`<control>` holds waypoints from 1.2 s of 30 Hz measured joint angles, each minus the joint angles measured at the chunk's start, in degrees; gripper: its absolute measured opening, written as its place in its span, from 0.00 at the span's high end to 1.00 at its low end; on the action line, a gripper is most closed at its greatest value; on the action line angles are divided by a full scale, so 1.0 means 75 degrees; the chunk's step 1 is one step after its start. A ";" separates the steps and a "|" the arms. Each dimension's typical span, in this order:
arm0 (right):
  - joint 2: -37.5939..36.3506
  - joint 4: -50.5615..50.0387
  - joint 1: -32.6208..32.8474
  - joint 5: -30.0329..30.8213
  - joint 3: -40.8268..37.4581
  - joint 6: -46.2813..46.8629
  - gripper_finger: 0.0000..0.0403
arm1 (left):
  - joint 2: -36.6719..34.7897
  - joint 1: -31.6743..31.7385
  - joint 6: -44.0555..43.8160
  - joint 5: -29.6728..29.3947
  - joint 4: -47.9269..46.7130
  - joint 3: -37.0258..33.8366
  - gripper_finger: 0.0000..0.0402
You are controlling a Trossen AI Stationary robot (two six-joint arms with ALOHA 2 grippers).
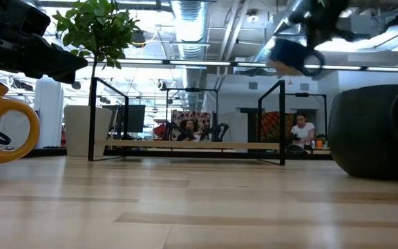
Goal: Place coffee mugs
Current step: Put the blue mug on the shelf
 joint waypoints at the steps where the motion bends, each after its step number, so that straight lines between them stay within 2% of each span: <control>1: 0.0182 -0.0007 0.0312 0.0000 0.0325 -0.0050 0.89 | 0.0001 0.0000 0.0000 0.0000 -0.0001 0.0000 1.00; 7: 0.1917 0.0107 0.1961 -0.0028 0.2635 -0.0998 0.89 | 0.0001 0.0000 0.0001 0.0000 -0.0002 0.0001 1.00; 11: 0.3273 -0.0447 0.2526 -0.0147 0.4042 -0.1953 0.89 | 0.0001 0.0003 0.0003 0.0000 -0.0002 0.0000 1.00; 16: 0.4617 -0.0970 0.2853 -0.0233 0.5168 -0.3457 0.89 | 0.0001 0.0003 0.0000 0.0000 -0.0001 0.0001 1.00; 24: 0.6051 -0.2445 0.2909 -0.0662 0.5621 -0.5664 0.89 | 0.0001 0.0000 0.0000 0.0000 -0.0003 0.0002 1.00; 36: 0.7282 -0.2440 0.2861 -0.0643 0.5632 -0.8790 0.89 | 0.0000 0.0003 0.0003 0.0000 0.0000 -0.0001 1.00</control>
